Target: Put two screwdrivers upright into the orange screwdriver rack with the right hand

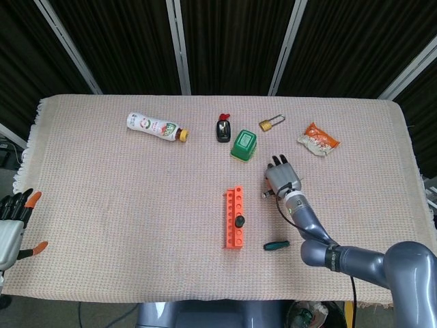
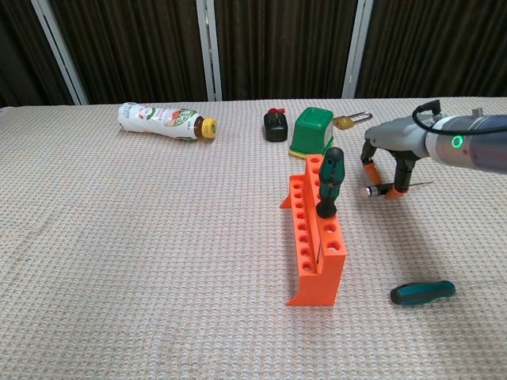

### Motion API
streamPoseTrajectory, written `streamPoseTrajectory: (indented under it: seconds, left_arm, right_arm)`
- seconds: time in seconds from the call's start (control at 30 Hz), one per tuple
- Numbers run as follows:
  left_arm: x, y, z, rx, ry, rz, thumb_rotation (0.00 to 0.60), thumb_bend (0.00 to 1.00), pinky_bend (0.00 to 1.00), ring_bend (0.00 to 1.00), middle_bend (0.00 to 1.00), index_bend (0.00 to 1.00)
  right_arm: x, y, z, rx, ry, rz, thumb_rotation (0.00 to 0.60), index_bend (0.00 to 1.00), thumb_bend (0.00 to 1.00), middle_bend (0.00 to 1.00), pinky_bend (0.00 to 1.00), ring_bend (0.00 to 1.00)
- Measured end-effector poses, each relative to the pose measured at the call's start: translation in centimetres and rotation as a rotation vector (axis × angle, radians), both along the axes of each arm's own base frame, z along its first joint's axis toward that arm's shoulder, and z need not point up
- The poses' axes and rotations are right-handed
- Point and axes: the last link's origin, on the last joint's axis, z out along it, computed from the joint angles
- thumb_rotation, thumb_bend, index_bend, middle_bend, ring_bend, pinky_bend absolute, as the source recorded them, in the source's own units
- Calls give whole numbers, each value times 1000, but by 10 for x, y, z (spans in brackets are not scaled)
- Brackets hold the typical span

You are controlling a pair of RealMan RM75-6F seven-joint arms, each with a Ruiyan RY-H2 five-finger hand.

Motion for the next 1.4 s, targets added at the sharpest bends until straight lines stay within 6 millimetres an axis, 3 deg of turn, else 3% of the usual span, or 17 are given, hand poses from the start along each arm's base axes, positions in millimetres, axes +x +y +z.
streamPoseTrajectory:
  seconds: [0.57,0.87,1.0,1.4]
  left_arm:
    - [14,5,1,-5,1,-51,600,92,0,0,0,14]
    - [18,4,2,-15,0,-59,600,91,0,0,0,14]
    - [20,3,2,-22,-5,-60,600,91,0,0,0,14]
    - [20,1,5,-17,2,-55,600,91,0,0,0,13]
  right_arm:
    - [7,7,91,154,-865,-485,600,642,314,250,0,0]
    - [15,12,130,245,-1172,-544,600,646,321,250,0,0]
    - [14,19,134,301,-1255,-547,600,652,320,250,0,0]
    - [23,23,111,438,-1346,-516,600,654,321,250,0,0]
